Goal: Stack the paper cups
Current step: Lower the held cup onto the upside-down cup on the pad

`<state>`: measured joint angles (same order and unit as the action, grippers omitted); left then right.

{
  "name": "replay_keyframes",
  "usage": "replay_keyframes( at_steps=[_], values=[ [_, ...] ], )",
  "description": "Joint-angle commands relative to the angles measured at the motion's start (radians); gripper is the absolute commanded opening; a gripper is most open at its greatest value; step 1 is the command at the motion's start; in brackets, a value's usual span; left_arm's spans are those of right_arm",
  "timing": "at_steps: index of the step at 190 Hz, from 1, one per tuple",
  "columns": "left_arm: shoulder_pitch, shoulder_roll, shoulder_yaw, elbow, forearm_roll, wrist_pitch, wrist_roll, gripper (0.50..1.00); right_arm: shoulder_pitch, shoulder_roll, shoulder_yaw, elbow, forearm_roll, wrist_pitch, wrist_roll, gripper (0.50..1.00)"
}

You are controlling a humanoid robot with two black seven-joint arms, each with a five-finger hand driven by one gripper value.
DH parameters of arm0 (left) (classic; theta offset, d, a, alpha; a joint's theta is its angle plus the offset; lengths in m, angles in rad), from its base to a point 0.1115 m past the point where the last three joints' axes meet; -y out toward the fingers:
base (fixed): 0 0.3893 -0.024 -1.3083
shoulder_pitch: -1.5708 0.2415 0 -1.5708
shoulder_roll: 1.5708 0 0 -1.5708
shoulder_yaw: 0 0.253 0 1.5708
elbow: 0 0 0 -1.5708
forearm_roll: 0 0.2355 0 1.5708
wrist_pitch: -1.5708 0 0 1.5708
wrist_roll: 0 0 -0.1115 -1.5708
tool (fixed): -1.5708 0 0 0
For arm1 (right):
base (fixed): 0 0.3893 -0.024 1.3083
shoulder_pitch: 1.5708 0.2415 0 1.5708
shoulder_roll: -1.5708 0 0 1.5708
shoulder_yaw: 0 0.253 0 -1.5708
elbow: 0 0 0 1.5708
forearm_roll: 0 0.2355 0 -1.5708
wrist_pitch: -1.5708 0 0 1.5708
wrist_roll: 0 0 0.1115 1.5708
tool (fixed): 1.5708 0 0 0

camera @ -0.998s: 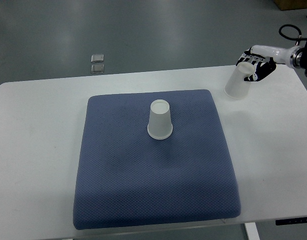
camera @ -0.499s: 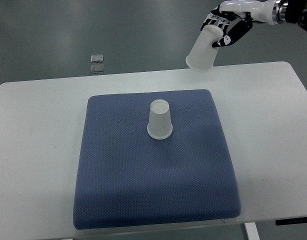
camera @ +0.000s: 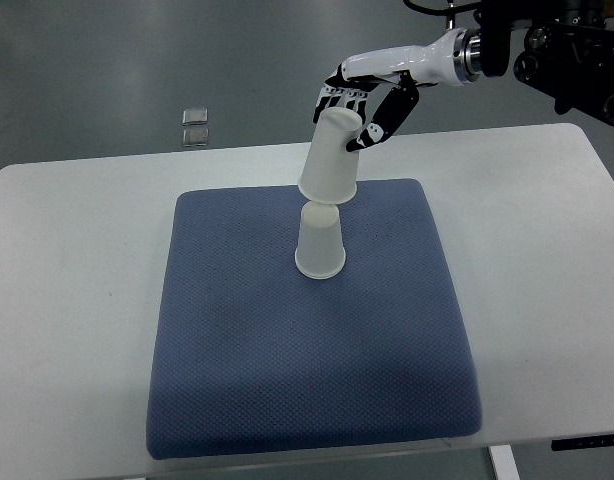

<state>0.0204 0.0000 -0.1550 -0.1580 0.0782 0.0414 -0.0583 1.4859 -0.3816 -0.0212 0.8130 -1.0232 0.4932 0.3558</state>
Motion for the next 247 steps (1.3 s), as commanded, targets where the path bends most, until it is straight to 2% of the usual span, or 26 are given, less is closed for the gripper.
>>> replay_keyframes(
  at_steps=[1,95,169,247],
  values=[
    [0.001,0.0,0.0,0.0,0.0,0.0,0.0,1.0,-0.001,0.009,-0.005,0.002,-0.012,0.008,0.0,0.5],
    [0.0,0.0,0.0,0.0,0.0,0.0,0.0,1.0,-0.015,0.023,-0.003,0.003,-0.061,0.011,0.0,0.5],
    [0.0,0.0,0.0,0.0,0.0,0.0,0.0,1.0,-0.015,0.012,0.004,0.057,-0.049,0.022,-0.001,0.5],
    [0.0,0.0,0.0,0.0,0.0,0.0,0.0,1.0,-0.023,0.018,0.003,0.057,-0.051,0.002,-0.008,0.5]
  ],
)
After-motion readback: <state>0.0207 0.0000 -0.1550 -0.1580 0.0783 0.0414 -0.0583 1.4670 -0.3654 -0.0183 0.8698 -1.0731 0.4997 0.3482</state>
